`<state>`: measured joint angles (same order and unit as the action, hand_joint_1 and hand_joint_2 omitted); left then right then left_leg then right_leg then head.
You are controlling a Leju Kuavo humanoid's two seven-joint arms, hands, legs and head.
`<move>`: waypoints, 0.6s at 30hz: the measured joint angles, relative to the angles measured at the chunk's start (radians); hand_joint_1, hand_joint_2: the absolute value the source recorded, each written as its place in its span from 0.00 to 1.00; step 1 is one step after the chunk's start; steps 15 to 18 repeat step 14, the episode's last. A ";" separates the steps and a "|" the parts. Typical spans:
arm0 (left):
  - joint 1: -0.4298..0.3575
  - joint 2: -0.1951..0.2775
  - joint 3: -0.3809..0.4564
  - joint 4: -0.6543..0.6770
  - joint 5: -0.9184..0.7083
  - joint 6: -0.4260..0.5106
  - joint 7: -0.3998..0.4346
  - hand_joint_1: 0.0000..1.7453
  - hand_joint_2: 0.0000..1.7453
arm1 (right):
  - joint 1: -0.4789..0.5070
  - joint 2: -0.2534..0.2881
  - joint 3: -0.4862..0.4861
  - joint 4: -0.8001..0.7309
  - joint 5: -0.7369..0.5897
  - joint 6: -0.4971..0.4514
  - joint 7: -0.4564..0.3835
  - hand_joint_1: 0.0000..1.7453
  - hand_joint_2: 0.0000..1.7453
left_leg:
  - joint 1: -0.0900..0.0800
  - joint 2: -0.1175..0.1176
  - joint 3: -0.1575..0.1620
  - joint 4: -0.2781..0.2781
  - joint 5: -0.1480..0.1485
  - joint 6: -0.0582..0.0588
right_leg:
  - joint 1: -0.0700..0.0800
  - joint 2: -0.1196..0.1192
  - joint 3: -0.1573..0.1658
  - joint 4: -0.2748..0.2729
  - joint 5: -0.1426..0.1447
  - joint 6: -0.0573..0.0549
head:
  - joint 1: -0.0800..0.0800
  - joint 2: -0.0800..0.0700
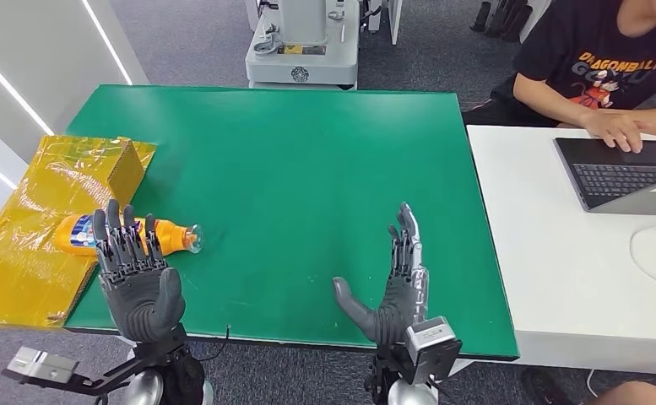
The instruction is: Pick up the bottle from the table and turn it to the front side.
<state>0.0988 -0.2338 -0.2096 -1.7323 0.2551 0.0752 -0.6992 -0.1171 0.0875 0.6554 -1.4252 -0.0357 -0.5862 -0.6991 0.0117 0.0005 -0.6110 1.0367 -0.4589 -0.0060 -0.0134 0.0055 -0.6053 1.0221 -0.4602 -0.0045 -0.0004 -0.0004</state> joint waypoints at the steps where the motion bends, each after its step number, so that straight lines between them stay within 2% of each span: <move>1: 0.000 0.000 0.000 0.000 0.000 0.000 0.000 0.00 1.00 | 0.000 -0.001 0.001 0.001 -0.001 0.000 0.000 0.00 1.00 | 0.000 0.000 0.000 0.000 0.000 0.000 | 0.000 0.000 0.000 0.000 0.000 0.000 | 0.000 0.000; 18: 0.000 0.000 0.000 0.009 -0.001 0.019 0.000 0.00 1.00 | 0.001 -0.007 0.006 0.015 -0.014 -0.007 -0.001 0.00 1.00 | 0.000 0.000 0.000 0.000 0.000 0.000 | 0.000 0.000 0.000 0.000 0.000 0.000 | 0.000 0.000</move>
